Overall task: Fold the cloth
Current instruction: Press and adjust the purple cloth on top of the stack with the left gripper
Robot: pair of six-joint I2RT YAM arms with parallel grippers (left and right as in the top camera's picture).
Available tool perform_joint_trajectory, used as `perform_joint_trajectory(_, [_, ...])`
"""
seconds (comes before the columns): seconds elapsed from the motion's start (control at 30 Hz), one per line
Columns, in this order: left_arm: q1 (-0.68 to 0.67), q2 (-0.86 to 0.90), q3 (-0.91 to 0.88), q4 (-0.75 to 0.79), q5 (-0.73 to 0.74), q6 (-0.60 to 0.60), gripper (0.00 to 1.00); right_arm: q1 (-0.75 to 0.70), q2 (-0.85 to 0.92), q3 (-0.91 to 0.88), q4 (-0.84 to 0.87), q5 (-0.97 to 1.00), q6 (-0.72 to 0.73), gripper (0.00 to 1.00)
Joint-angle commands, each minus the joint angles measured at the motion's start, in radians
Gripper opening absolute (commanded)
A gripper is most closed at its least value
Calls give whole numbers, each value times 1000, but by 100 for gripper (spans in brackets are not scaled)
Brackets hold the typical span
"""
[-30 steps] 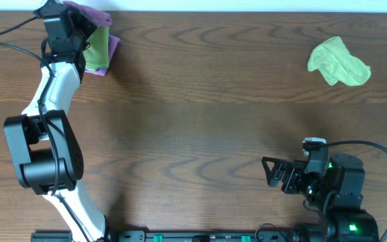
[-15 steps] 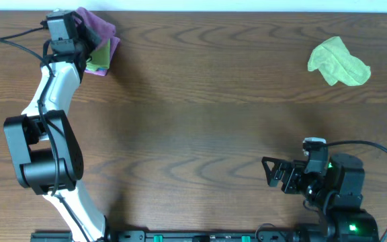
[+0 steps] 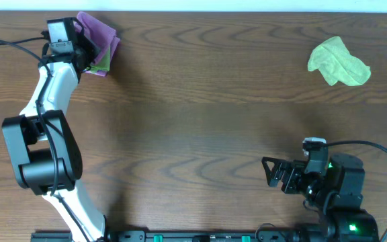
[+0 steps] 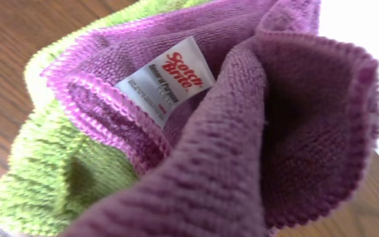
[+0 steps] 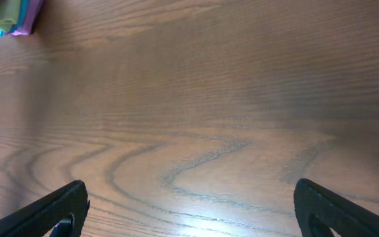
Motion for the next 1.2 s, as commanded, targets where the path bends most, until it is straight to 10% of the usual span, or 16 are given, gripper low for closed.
perform_joint_trajectory(0.0, [24, 10, 23, -18, -14, 15, 25, -7, -5, -4, -1, -10, 13, 99])
perform_joint_trajectory(0.4, [45, 10, 23, -117, -10, 58, 44, -7, -5, -4, -1, -10, 13, 99])
perform_joint_trajectory(0.73, [46, -56, 23, -107, -11, 102, 90, -7, -5, -4, -1, -10, 13, 99])
perform_joint_trajectory(1.17, [46, -220, 23, -122, -12, 120, 94, -7, -5, -4, -1, -10, 13, 99])
